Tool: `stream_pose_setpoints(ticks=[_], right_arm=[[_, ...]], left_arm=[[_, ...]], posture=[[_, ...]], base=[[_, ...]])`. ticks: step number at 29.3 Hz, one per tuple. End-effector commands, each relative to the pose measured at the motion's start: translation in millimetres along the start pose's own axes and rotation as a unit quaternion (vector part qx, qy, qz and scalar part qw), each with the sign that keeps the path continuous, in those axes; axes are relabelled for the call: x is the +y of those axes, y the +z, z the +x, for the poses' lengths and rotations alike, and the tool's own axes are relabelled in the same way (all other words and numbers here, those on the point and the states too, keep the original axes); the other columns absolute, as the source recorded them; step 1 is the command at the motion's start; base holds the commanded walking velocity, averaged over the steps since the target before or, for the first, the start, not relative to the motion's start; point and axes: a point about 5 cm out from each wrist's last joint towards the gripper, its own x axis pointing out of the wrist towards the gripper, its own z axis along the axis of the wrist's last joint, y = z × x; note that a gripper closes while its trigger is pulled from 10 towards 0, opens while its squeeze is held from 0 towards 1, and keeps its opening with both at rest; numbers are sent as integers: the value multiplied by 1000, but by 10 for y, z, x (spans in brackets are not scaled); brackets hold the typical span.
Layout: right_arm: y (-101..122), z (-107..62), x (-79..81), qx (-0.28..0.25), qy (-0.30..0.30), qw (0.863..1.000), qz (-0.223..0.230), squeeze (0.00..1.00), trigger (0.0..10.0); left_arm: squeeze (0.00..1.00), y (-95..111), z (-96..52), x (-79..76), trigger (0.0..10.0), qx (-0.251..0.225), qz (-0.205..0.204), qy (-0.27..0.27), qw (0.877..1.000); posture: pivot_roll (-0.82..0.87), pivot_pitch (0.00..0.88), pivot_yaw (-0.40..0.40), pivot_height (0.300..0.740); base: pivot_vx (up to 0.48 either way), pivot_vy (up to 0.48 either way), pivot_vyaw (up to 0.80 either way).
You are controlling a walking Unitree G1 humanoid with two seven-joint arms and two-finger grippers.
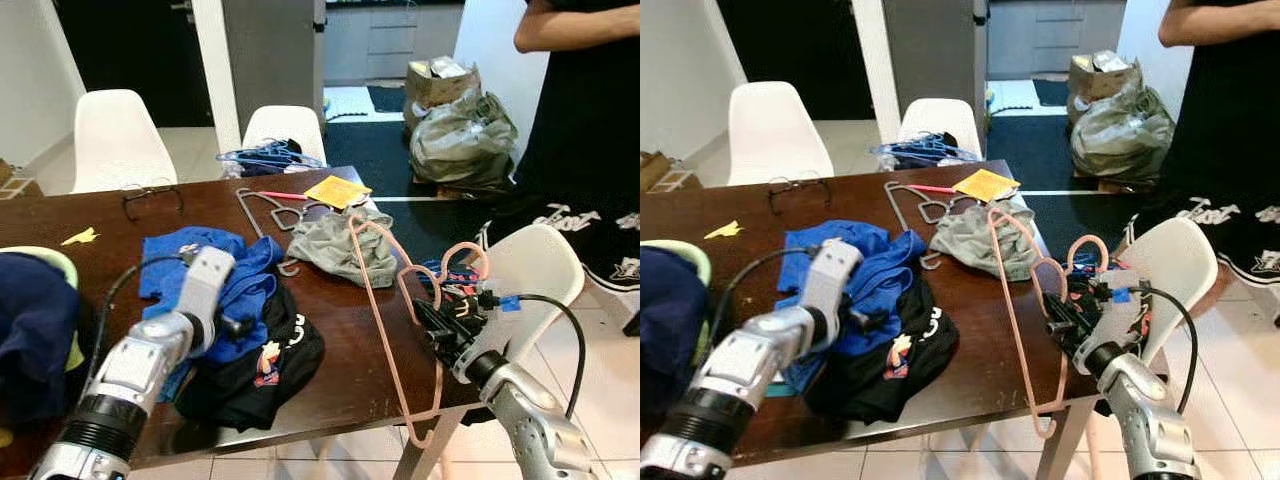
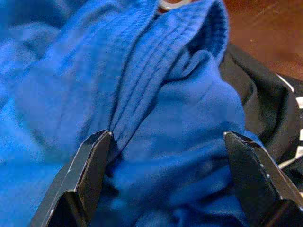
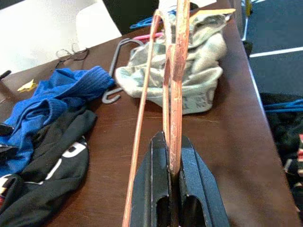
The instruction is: Hang hanger
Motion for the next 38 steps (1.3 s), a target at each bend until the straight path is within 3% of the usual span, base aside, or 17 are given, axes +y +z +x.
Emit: stream_pose_setpoints(ticks=[1,4,9,16,17,32,36,37,38], right_arm=[[-64,-4,2,8,-6,1000,5,0,10000],[-63,-5,3,8,-6,1000,5,0,10000],[-61,-36,-5,4,-12,1000,4,0,10000],[-65,-50,-11,5,-14,1000,5,0,10000],[-68,-50,-11,6,-14,1000,5,0,10000],[-70,-47,2,5,-14,1000,6,0,10000],[-75,-47,-5,5,-14,1000,6,0,10000],[-73,-44,-7,5,-14,1000,5,0,10000],[-73,-44,-7,5,-14,1000,5,0,10000]], left_arm=[[0,-12,61,-22,10000,9,15,-5,1000],[0,-26,88,-32,10000,18,13,-5,1000],[0,-119,172,-10,10000,66,79,26,994],[0,-64,175,124,10000,57,104,74,990],[0,-59,168,142,0,52,93,78,991],[0,-44,154,189,0,35,54,83,994],[0,245,83,262,0,-34,14,99,994],[0,512,-24,369,0,-91,6,125,988],[0,512,-24,369,0,-91,6,125,988]], posture=[[-44,0,58,731],[-44,0,58,731],[-59,0,66,731],[-55,0,65,731],[-54,0,66,731],[-52,0,67,731],[-53,0,70,731],[-53,0,67,731],[-53,0,67,731]], base=[[0,0,0],[0,0,0],[0,0,0],[0,0,0],[0,0,0],[0,0,0],[0,0,0],[0,0,0],[0,0,0]])
